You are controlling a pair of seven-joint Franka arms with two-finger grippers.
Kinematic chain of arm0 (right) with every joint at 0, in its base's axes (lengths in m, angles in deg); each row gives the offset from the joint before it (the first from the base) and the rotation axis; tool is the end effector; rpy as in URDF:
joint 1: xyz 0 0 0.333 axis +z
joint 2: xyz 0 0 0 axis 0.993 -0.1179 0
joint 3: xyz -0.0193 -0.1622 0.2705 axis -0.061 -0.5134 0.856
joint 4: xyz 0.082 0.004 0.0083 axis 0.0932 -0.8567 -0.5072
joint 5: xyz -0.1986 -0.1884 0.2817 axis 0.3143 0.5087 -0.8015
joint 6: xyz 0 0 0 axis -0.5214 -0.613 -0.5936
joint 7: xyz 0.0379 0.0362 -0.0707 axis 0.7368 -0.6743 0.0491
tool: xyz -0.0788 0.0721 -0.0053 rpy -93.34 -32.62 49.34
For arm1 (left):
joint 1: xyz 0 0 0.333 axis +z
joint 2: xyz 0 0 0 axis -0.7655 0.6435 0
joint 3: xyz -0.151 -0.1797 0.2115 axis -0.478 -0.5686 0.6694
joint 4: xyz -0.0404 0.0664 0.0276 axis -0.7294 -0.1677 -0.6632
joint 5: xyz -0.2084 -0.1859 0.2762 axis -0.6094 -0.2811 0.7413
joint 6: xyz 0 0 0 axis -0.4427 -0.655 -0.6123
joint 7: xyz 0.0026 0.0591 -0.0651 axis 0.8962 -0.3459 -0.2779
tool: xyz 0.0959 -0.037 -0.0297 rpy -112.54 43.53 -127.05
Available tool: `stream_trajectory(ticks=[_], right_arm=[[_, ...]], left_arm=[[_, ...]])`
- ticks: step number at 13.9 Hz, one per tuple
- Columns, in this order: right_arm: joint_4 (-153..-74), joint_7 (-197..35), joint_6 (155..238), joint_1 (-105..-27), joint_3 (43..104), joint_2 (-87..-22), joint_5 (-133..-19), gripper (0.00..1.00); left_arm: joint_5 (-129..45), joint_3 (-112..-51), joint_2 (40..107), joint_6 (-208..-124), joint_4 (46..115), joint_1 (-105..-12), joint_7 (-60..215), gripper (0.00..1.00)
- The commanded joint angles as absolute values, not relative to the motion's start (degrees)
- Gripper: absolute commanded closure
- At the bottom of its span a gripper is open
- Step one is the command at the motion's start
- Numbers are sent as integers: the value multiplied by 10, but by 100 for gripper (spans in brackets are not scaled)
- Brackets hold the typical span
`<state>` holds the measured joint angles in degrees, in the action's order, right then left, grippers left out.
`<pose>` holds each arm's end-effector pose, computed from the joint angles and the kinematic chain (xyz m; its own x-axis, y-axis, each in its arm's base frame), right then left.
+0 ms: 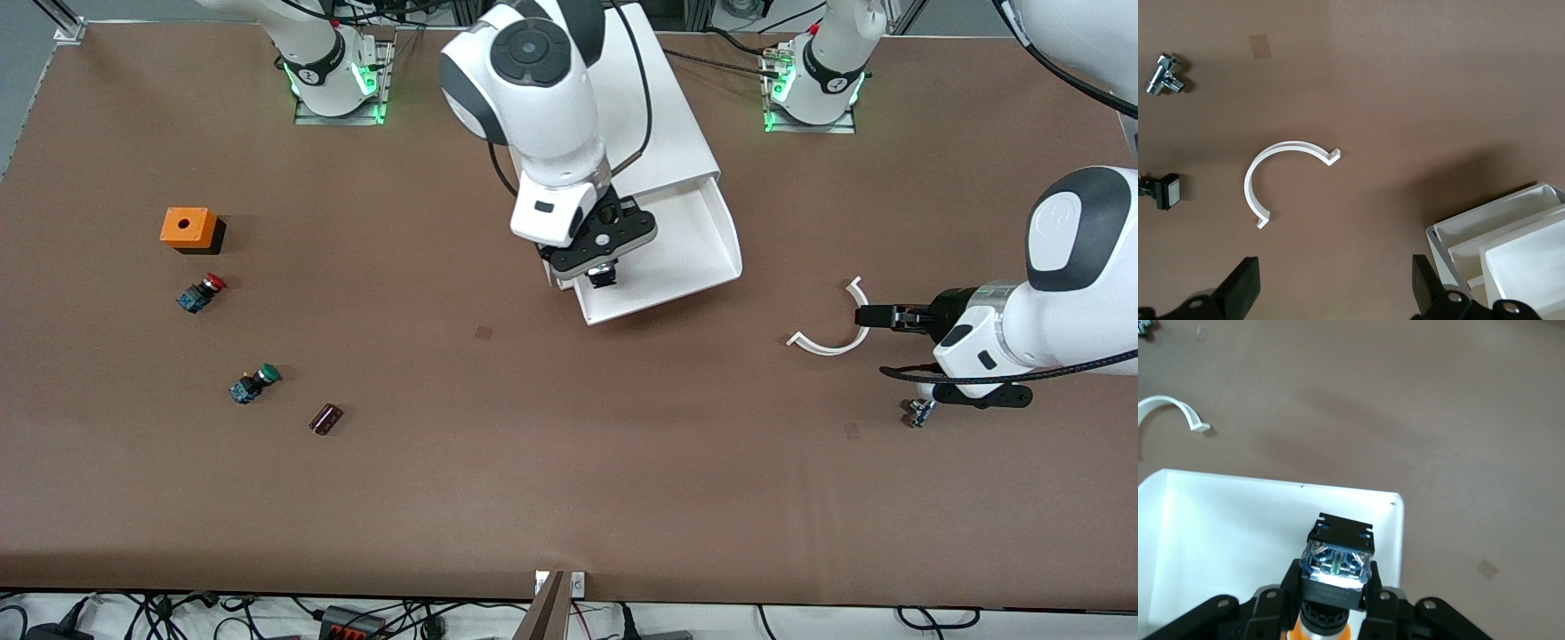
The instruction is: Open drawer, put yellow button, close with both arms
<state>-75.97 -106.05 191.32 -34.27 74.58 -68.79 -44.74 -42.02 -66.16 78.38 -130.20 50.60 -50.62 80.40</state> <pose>0.5207 0.5504 0.4691 0.9010 0.4007 0.1659 0.4216 -0.8991 -0.1179 0.6711 -0.0532 0.4536 0.9453 -0.0269 -0.3251 0.0274 -0.9865 0.1615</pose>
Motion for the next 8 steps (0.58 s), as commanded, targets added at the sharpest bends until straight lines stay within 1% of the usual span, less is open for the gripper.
stream_trajectory(ticks=[1,3,8], right_arm=[[-737,-1069,1912,-331,744,-710,-451,100],[-738,-1070,1914,-330,757,-717,-451,100],[-737,-1086,1949,-323,759,-740,-451,100]], left_arm=[[-405,-663,795,-1296,486,-514,749,0],[-404,-664,793,-1297,487,-515,730,0],[-403,-667,790,-1297,496,-516,695,0]])
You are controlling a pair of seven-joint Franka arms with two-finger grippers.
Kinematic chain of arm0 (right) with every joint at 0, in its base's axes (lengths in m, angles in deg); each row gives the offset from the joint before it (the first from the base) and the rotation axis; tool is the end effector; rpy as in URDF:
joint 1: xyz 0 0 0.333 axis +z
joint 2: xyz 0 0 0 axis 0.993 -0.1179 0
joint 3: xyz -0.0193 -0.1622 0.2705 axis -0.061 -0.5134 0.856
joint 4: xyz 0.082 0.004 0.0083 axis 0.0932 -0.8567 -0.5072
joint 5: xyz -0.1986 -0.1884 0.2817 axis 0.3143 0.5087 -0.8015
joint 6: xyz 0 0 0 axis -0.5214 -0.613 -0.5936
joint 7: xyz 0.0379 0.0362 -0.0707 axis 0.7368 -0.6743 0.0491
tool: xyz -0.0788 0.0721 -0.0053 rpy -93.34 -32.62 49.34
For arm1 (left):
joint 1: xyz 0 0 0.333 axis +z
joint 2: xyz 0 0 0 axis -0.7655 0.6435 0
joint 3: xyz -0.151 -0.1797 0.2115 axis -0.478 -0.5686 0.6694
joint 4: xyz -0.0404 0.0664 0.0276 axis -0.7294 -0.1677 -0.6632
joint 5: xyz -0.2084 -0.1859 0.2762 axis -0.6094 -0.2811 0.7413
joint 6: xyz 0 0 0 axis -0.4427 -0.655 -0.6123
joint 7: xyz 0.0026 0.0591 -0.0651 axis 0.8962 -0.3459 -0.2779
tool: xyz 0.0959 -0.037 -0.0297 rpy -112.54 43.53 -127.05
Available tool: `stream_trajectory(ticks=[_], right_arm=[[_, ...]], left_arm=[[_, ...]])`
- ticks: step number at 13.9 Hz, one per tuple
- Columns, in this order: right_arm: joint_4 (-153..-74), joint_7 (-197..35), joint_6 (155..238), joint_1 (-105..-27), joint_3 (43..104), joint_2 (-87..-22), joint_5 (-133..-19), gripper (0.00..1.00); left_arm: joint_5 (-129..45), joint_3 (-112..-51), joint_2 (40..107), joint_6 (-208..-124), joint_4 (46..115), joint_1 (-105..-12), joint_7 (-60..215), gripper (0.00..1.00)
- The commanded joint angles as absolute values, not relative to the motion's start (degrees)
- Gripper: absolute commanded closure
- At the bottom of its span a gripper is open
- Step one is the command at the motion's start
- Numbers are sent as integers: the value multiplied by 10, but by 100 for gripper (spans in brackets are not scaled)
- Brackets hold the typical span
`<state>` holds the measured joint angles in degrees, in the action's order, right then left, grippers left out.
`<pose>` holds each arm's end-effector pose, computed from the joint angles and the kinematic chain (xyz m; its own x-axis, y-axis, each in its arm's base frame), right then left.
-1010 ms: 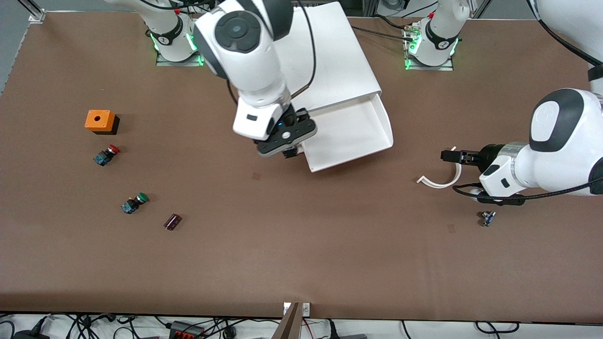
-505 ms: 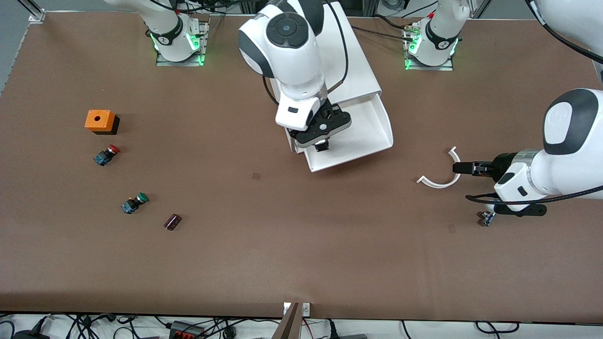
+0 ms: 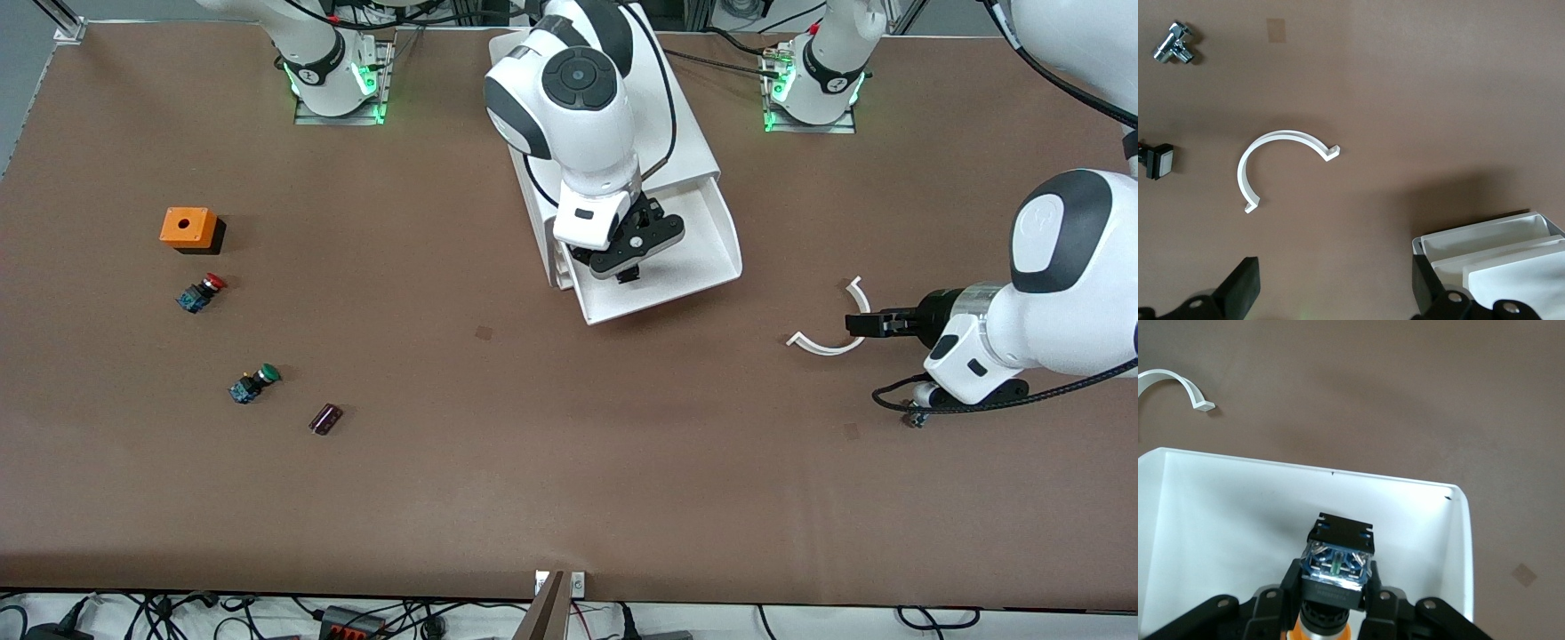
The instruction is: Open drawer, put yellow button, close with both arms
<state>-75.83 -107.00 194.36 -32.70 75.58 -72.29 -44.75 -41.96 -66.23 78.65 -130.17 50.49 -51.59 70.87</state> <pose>0.5067 0.5793 0.4291 0.8941 0.4199 0.1556 0.4394 -0.8895 -0.1250 0.6707 -0.0651 0.4512 0.9289 0.1200 -0.3503 0.1661 -0.9806 0.1045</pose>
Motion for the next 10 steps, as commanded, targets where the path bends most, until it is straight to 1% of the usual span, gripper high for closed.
stream_trajectory(ticks=[1,4,5,6,7,10], right_arm=[[-738,-1086,1949,-321,759,-742,-451,100],[-737,-1096,1953,-306,758,-752,-451,100],[-738,-1099,1953,-303,758,-753,-451,92],[-738,-1099,1952,-303,758,-753,-451,69],[-737,-1098,1952,-303,757,-752,-450,1],[-737,-1106,1946,-303,753,-750,-450,0]], left_arm=[[-403,-667,790,-1297,497,-516,695,0],[-403,-667,790,-1297,498,-515,695,0],[-403,-667,790,-1297,498,-515,695,0],[-403,-667,790,-1296,498,-515,695,0],[-403,-667,790,-1296,498,-516,695,0],[-403,-667,790,-1296,498,-516,695,0]])
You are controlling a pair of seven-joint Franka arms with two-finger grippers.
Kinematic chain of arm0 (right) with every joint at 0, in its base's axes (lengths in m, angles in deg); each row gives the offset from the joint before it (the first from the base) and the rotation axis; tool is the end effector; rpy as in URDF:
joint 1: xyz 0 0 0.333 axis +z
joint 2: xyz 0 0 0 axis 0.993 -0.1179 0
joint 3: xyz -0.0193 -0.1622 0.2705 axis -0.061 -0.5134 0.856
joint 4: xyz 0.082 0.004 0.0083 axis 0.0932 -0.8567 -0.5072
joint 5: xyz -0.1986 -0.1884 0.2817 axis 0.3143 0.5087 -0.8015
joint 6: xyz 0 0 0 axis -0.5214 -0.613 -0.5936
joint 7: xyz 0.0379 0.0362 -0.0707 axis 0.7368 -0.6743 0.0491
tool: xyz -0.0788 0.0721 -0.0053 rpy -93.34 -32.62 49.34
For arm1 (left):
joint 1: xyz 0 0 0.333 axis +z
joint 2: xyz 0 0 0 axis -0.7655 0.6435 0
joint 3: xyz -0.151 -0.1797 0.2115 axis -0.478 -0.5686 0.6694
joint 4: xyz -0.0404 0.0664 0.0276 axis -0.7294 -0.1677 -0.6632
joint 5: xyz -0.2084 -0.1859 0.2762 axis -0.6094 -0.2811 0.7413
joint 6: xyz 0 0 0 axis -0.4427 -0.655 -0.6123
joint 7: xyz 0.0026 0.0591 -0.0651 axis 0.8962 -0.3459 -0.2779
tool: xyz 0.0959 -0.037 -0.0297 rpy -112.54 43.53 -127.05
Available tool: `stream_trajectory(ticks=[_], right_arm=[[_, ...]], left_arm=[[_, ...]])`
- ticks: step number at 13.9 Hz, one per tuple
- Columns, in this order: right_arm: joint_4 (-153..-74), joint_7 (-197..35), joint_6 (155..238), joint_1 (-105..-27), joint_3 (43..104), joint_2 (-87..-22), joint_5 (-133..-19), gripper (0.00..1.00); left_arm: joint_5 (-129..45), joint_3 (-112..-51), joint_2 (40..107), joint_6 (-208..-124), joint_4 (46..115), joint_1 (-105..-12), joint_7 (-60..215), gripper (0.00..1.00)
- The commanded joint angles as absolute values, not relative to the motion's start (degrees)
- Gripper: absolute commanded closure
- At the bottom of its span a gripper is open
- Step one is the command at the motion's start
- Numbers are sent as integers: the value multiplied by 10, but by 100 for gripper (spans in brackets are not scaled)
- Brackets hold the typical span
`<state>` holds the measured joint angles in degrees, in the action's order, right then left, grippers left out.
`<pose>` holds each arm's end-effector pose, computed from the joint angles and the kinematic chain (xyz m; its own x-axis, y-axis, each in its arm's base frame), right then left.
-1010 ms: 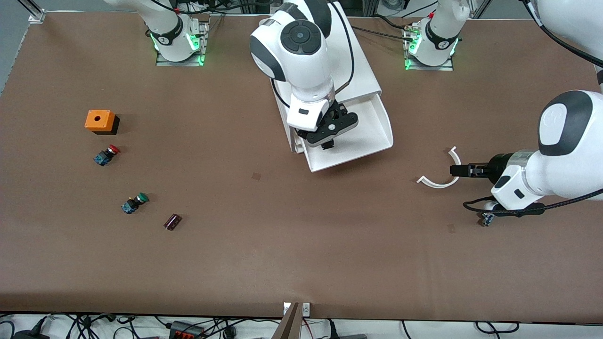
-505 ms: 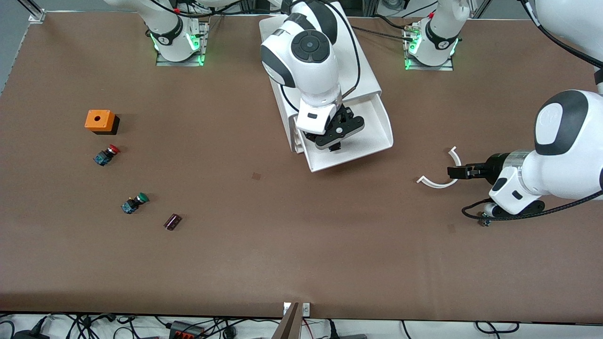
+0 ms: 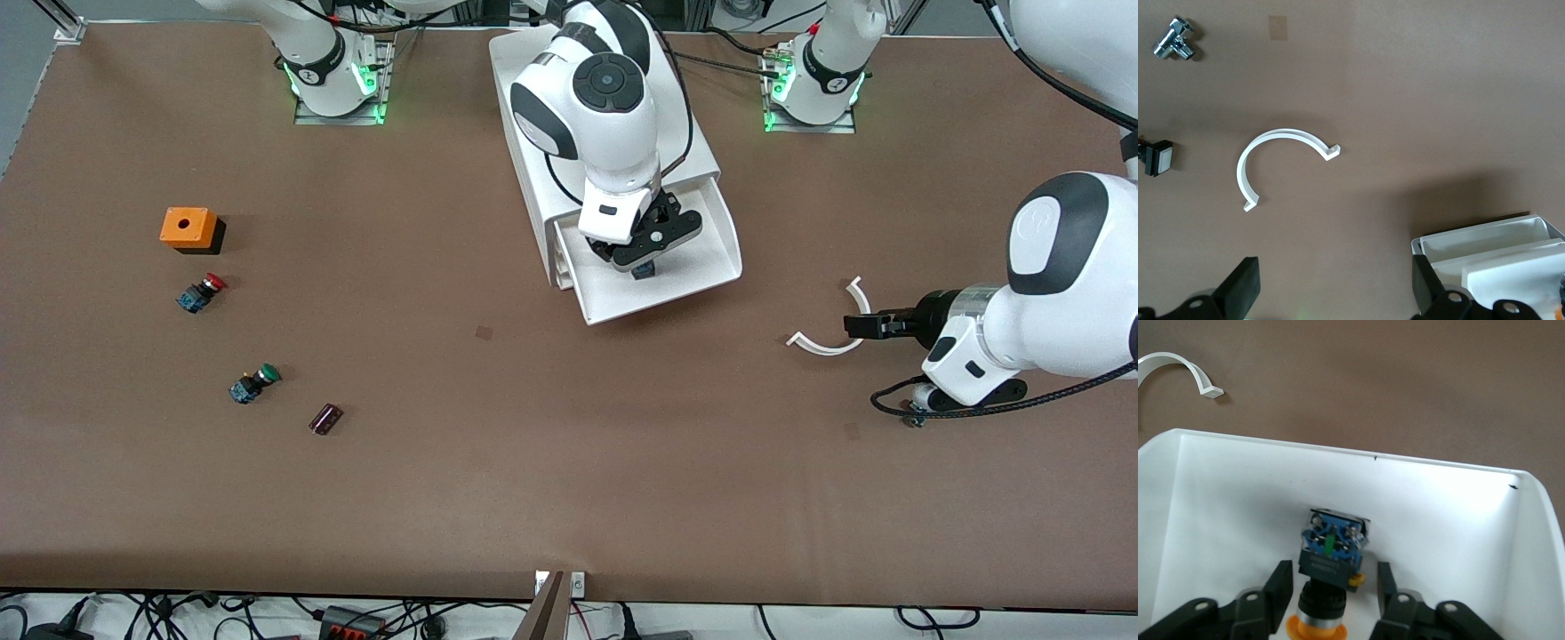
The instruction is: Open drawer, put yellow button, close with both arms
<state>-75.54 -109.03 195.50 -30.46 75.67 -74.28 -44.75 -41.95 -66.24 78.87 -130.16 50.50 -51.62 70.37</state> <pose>0.4863 0.6032 0.4069 0.8941 0.4246 0.1426 0.4419 -0.8882 -0.1257 0.6711 -0.0655 0.4486 0.9260 0.1280 -0.3551 0.1739 -0.9796 0.1005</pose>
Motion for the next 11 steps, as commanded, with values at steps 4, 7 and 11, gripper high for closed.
stream_trajectory(ticks=[4,7,11], right_arm=[[-686,-1144,1900,-314,750,-745,-451,0],[-664,-1144,1835,-365,748,-714,-450,0],[-671,-1145,1764,-461,745,-691,-446,0]], left_arm=[[-398,-669,789,-1301,497,-523,682,0],[-390,-669,771,-1332,509,-556,631,0],[-390,-671,758,-1413,549,-593,577,0]])
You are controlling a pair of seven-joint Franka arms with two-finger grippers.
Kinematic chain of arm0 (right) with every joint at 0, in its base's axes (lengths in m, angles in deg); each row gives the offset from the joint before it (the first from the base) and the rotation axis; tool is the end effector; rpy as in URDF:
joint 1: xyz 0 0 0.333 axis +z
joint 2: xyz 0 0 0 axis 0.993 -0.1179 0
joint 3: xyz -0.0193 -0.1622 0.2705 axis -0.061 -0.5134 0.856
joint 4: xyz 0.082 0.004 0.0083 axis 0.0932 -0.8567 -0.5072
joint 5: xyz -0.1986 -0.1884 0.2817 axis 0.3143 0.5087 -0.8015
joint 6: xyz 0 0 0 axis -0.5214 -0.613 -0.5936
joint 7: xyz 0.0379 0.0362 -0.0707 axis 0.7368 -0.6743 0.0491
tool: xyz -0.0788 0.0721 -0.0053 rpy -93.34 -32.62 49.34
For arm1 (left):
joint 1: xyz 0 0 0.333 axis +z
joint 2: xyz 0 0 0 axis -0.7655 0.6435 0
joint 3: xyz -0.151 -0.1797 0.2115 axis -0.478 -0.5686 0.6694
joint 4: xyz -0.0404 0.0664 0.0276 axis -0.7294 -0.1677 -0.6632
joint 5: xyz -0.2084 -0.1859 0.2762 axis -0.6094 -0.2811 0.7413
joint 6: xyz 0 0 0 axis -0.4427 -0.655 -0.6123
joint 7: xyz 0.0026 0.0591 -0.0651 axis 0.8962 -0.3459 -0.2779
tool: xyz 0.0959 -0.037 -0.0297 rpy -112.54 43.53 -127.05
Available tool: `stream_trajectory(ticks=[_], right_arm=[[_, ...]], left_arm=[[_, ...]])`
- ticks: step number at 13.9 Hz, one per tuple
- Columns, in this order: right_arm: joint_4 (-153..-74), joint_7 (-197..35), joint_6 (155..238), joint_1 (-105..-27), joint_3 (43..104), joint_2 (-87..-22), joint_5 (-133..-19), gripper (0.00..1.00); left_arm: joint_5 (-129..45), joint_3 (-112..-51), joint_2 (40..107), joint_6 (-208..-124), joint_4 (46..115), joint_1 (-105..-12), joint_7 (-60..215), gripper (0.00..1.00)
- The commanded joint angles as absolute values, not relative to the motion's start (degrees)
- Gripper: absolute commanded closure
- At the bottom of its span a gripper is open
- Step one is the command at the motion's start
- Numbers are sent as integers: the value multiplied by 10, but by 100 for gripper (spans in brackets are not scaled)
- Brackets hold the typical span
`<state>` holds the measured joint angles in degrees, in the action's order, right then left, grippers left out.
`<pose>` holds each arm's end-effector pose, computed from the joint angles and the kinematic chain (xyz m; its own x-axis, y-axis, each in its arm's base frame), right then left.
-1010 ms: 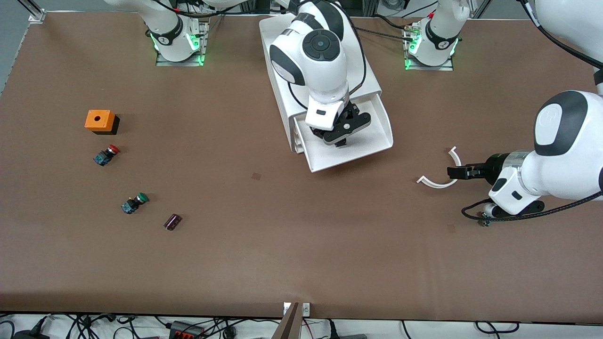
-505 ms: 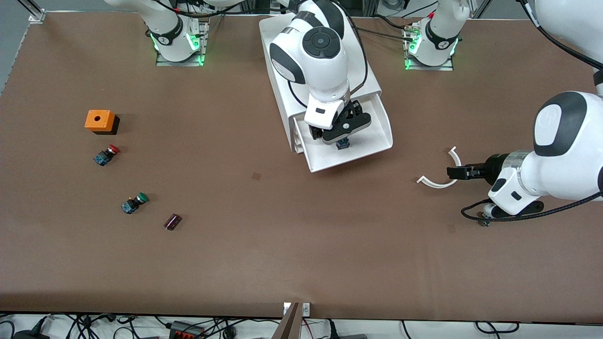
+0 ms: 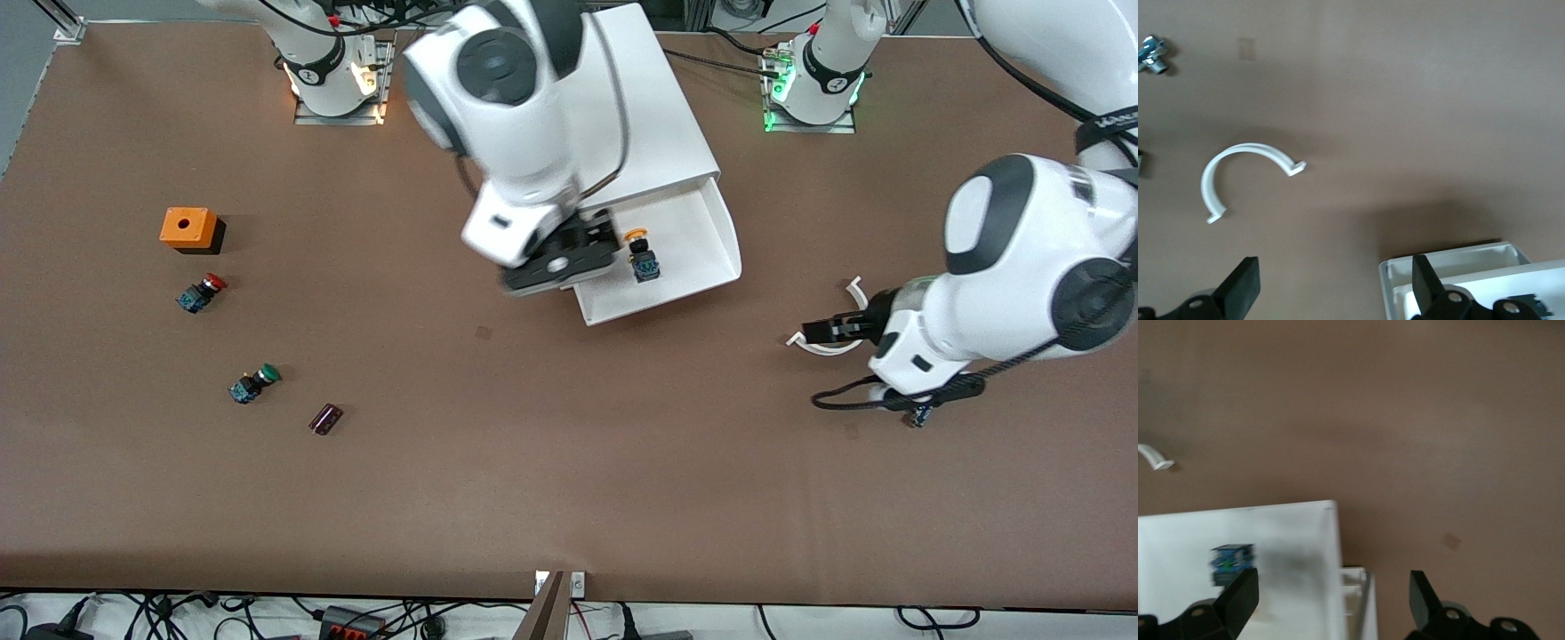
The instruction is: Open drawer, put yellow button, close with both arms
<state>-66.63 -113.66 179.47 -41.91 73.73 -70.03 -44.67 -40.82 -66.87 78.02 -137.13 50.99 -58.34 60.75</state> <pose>0.5833 0.4693 0.5119 0.9820 0.1621 0.0972 0.1717 -0.9801 -0.1000 0.6705 -0.1481 0.4614 0.9496 0.1896 -0.2495 0.2140 -0.9740 0.0743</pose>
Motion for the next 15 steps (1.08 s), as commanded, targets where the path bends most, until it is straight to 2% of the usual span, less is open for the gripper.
stream_trajectory(ticks=[1,5,7,10,15], right_arm=[[-678,-1147,1736,-480,743,-689,-443,0],[-684,-1132,1722,-566,734,-690,-444,0],[-689,-1093,1713,-608,734,-689,-444,0],[-689,-1073,1713,-677,734,-688,-449,0],[-696,-1009,1695,-745,734,-660,-453,0]], left_arm=[[-390,-678,751,-1441,573,-605,549,0],[-390,-686,713,-1589,700,-664,449,0],[-390,-685,711,-1644,737,-694,406,0],[-347,-686,714,-1683,760,-722,366,0],[-347,-713,703,-1676,799,-741,315,0]])
